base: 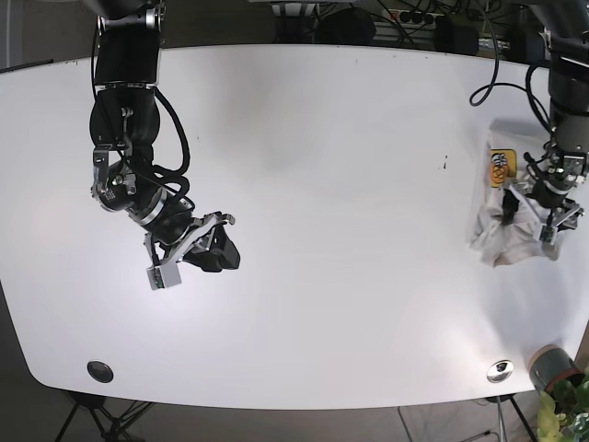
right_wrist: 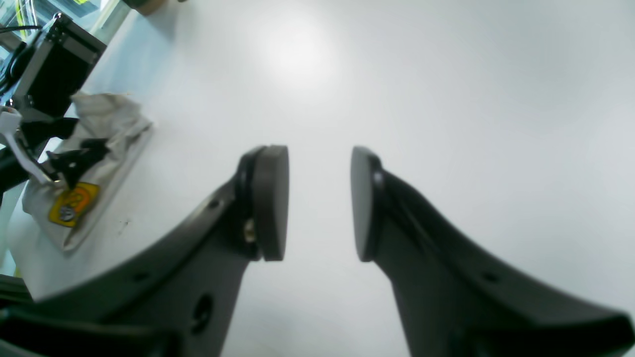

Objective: Fold the T-shirt properly
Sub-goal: 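Carry the folded shirt with the left gripper to the table edge, release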

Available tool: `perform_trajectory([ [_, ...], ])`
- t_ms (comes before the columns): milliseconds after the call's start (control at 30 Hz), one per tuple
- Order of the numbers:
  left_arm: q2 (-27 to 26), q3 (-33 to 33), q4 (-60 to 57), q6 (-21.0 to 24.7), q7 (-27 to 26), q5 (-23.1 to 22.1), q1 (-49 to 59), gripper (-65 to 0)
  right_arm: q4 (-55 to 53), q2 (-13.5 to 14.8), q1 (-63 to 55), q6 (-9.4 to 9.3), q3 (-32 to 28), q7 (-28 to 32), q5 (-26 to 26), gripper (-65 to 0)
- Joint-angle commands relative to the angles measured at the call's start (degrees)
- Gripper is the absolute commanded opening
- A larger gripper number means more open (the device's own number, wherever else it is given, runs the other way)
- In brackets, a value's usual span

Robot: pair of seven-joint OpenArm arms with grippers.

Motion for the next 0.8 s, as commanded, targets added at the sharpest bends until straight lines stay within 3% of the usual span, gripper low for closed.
perform_trajectory([
  [0,-4.01,0.22,-3.87,0.15,1.26,2.90,0.22,-12.8,1.26,0.35,1.27,0.22,0.20,1.51,1.28,-45.7],
  [333,-11.49,0.57,-12.75,-2.93,-6.39,2.99,0.30,-12.8,2.84,0.35,-0.14,0.22,1.87,1.51,1.46,-45.7],
  [467,-13.07,0.22,-13.01,-5.57,-6.57,2.82,0.22,-12.8,4.77,0.27,-1.37,0.22,2.58,1.51,1.46,-45.7],
  [767,-13.51,0.04,-10.11,-5.83,-6.74,2.64,-4.00,-12.8,5.04,0.18,-1.63,0.22,2.58,1.43,1.20,-45.7],
])
